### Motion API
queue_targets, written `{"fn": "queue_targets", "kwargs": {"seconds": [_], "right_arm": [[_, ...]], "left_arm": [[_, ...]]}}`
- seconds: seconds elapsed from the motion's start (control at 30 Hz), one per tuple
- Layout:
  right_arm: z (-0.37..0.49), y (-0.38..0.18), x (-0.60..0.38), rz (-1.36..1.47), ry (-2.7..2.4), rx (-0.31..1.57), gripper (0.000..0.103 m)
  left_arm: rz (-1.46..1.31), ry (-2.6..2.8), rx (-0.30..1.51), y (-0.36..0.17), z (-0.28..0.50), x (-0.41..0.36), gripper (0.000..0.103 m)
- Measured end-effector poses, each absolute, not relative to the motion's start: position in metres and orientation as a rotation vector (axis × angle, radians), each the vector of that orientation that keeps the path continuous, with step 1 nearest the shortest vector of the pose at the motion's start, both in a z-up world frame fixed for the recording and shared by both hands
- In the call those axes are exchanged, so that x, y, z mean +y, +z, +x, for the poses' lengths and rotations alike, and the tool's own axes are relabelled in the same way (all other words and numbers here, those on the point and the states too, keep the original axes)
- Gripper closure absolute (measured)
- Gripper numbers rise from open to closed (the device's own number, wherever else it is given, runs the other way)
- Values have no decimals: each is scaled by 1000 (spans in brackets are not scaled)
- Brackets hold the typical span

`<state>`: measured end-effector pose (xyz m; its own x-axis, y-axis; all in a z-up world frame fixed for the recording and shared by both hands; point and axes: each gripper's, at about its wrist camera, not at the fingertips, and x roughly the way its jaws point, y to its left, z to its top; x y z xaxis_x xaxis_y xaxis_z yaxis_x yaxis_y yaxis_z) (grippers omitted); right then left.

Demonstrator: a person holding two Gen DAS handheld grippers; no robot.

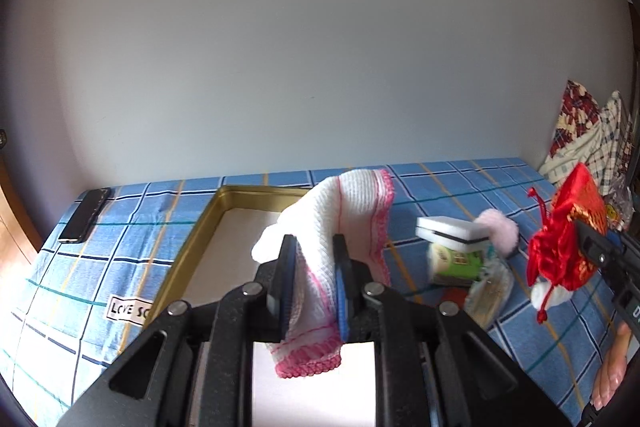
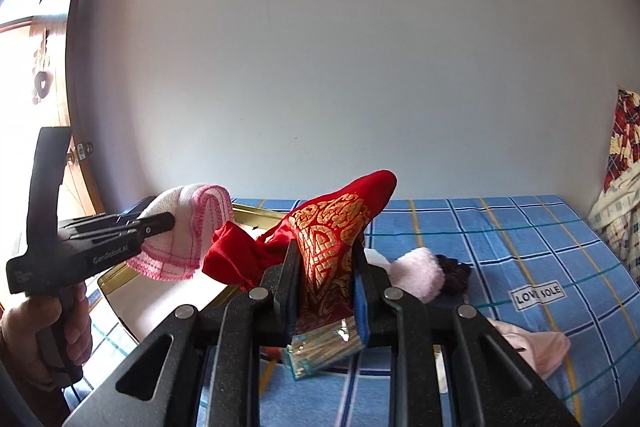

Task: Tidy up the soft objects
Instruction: 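Lift the towel with the left tool and carry it over the gold tin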

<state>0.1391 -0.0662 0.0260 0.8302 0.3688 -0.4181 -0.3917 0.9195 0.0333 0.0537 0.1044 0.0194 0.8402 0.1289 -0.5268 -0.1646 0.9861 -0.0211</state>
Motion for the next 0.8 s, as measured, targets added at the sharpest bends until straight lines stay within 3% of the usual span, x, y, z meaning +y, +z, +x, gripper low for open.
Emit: {"fn": "queue_targets", "kwargs": {"seconds": [0.8], "right_arm": [[155, 17, -10, -130, 453, 441, 79]], "left_arm": [[-103, 208, 690, 3, 118, 163, 88]]}}
